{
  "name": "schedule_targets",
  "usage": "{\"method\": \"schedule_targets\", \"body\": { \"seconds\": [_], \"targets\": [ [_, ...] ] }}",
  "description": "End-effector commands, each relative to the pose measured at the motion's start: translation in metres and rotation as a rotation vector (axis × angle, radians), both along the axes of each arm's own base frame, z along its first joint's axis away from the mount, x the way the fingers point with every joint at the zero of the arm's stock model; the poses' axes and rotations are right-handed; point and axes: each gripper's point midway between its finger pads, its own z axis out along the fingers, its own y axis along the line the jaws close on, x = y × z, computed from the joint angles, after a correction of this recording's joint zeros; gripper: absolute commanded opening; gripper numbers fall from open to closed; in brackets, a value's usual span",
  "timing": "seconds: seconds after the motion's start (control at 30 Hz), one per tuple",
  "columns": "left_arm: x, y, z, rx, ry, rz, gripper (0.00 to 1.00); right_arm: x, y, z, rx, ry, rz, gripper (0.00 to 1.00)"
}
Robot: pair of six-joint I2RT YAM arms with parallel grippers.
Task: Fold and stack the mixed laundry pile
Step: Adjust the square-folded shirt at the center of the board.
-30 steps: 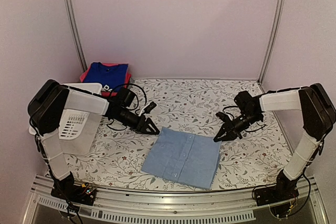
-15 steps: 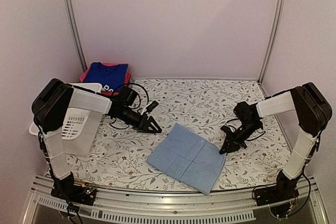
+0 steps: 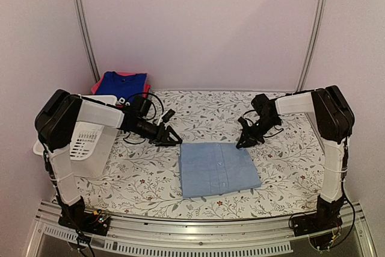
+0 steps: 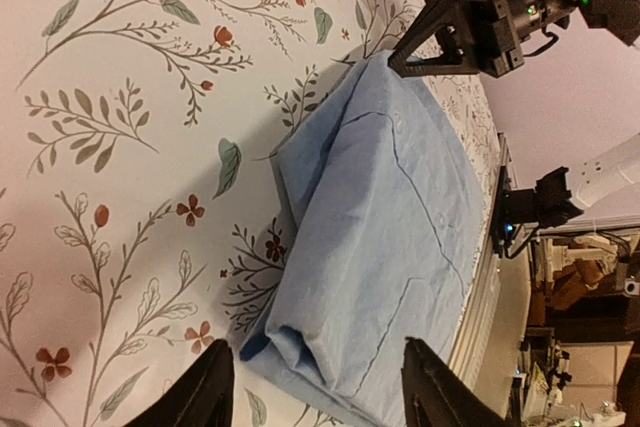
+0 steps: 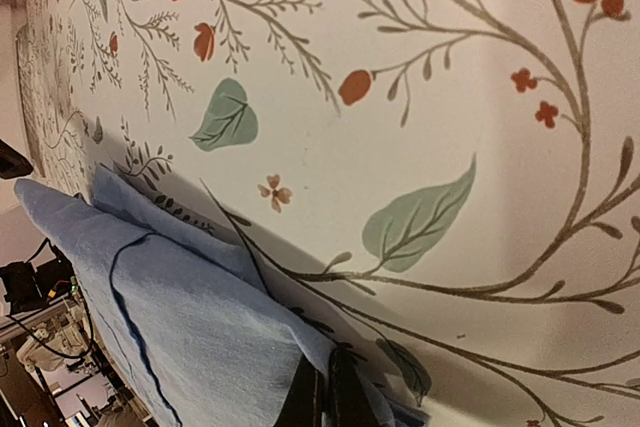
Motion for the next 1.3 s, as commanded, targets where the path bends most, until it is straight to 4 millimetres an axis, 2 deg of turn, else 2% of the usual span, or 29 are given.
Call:
{"method": "schedule_targets", "body": {
  "seconds": [0.0, 0.2, 0.27, 0.33, 0.4, 0.5, 0.6, 0.73, 0.97, 1.03, 1.07, 1.1, 1.17, 1.23, 1.27],
  "targets": [
    [0.005, -0.006, 0.004, -0.023, 0.006, 0.006, 0.57, -0.012, -0.003, -0.004, -0.023, 0.025, 0.020, 0.00],
    [0.005, -0.016, -0.005, -0.022, 0.033, -0.011, 0.57, -0.016, 0.000, 0.014, 0.012, 0.019, 0.020, 0.00],
    [0.007, -0.018, -0.009, -0.016, 0.046, -0.007, 0.54, -0.017, 0.002, 0.021, 0.028, 0.017, 0.024, 0.00],
    [0.010, -0.017, -0.014, -0.019, 0.068, -0.005, 0.42, -0.020, 0.002, 0.026, 0.038, 0.018, 0.028, 0.00],
    [0.012, -0.014, -0.017, -0.025, 0.085, 0.001, 0.20, -0.022, 0.003, 0.034, 0.048, 0.012, 0.032, 0.00],
    [0.020, -0.003, -0.017, -0.035, 0.083, 0.029, 0.01, -0.024, 0.006, 0.047, 0.083, -0.001, 0.037, 0.00],
    [0.028, 0.008, -0.021, -0.038, 0.095, 0.055, 0.00, -0.022, 0.009, 0.048, 0.106, -0.005, 0.027, 0.00],
    [0.040, 0.017, -0.039, 0.006, 0.106, 0.078, 0.00, -0.019, 0.016, 0.037, 0.140, 0.022, 0.019, 0.00],
    [0.067, 0.030, -0.067, 0.058, 0.130, 0.144, 0.00, 0.007, 0.032, 0.026, 0.188, 0.021, -0.002, 0.03],
    [0.073, 0.033, -0.068, 0.066, 0.126, 0.158, 0.00, 0.012, 0.035, 0.024, 0.190, 0.026, -0.002, 0.06],
    [0.075, 0.033, -0.066, 0.068, 0.119, 0.160, 0.00, 0.014, 0.035, 0.024, 0.187, 0.025, -0.001, 0.10],
    [0.077, 0.034, -0.063, 0.072, 0.105, 0.165, 0.02, 0.017, 0.036, 0.026, 0.186, 0.019, 0.001, 0.17],
    [0.086, 0.040, -0.047, 0.075, 0.047, 0.187, 0.24, 0.023, 0.035, 0.035, 0.175, -0.010, 0.000, 0.30],
    [0.098, 0.048, -0.013, 0.068, -0.053, 0.227, 0.45, 0.033, 0.031, 0.052, 0.166, -0.059, -0.009, 0.45],
    [0.104, 0.054, 0.007, 0.070, -0.110, 0.249, 0.57, 0.038, 0.029, 0.069, 0.177, -0.097, -0.017, 0.52]
  ]
}}
